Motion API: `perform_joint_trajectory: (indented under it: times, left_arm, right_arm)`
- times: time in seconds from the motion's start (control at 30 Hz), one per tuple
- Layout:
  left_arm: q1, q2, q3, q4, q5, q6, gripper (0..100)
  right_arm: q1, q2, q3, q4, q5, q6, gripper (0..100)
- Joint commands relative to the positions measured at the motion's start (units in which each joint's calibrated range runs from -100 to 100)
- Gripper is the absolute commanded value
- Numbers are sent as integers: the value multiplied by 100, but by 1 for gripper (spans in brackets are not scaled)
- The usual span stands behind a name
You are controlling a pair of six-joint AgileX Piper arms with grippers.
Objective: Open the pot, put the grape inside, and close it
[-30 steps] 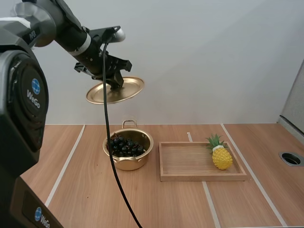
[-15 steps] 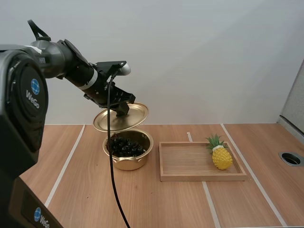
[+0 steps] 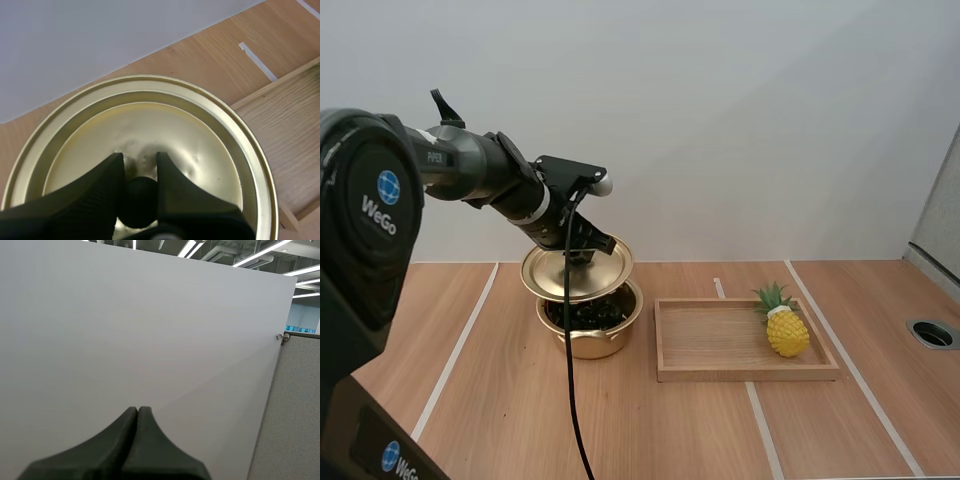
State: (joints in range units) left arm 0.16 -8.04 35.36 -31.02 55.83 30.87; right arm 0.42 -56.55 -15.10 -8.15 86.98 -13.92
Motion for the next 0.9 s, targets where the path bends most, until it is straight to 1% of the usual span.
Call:
perform_joint_trajectory:
  times: [0.0, 0.23, 0.53, 0.77, 0.87]
  left_arm:
    - [-16, -8, 16, 2, -151, -22, 0]
    - [-19, 207, 16, -37, 183, 25, 0]
    - [-19, 571, 138, -62, 126, 25, 0]
    - [-19, 676, 244, -553, 126, 485, 0]
    - [-19, 747, 331, -561, 112, 580, 0]
  right_arm:
    - [-31, -71, -49, -58, 11, 48, 0]
    - [-31, -71, -49, -37, 10, 48, 0]
    - [-31, -71, -49, -37, 27, 48, 0]
    - [-31, -71, -49, -37, 44, 48, 0]
    - [-31, -71, -49, -37, 79, 48, 0]
